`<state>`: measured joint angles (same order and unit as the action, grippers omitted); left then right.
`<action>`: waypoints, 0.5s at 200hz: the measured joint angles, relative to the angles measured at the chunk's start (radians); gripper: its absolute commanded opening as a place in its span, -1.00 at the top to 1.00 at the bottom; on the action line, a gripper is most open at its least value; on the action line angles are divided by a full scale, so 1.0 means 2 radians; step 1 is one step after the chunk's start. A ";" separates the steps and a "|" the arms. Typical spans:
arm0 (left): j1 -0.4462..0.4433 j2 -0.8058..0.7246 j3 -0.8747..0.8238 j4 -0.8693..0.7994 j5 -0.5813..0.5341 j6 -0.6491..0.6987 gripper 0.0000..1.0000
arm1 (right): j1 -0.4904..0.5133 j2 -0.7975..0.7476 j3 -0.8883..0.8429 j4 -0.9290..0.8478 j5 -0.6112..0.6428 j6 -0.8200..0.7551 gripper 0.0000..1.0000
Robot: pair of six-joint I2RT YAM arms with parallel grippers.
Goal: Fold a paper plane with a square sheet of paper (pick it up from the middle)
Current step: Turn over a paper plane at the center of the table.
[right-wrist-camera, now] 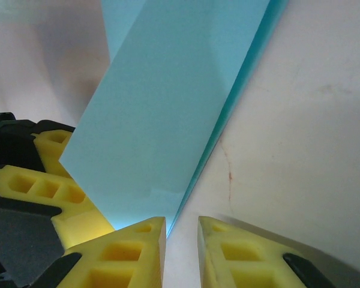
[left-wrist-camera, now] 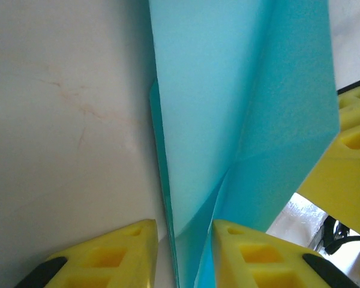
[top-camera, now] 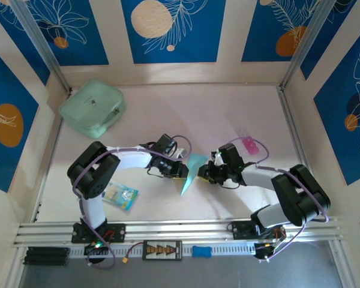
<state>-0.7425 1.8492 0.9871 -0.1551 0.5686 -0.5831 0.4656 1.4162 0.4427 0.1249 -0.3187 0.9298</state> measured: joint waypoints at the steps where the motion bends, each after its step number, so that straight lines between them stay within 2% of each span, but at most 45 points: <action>1: 0.000 0.000 0.000 0.000 0.000 0.000 0.37 | 0.000 0.000 0.000 0.001 0.000 0.000 0.56; 30: -0.003 0.004 0.004 -0.005 0.023 0.005 0.37 | 0.005 0.005 0.000 0.019 -0.003 0.006 0.66; 71: -0.008 0.011 0.006 -0.005 0.035 0.005 0.33 | 0.012 0.012 -0.001 0.026 -0.003 0.011 0.66; 100: -0.010 0.012 0.009 -0.007 0.035 0.007 0.39 | 0.016 0.014 -0.007 0.032 -0.002 0.016 0.66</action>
<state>-0.7624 1.8725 1.0050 -0.1692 0.6395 -0.5690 0.4980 1.4441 0.4278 0.1898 -0.3225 0.9611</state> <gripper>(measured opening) 0.318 0.171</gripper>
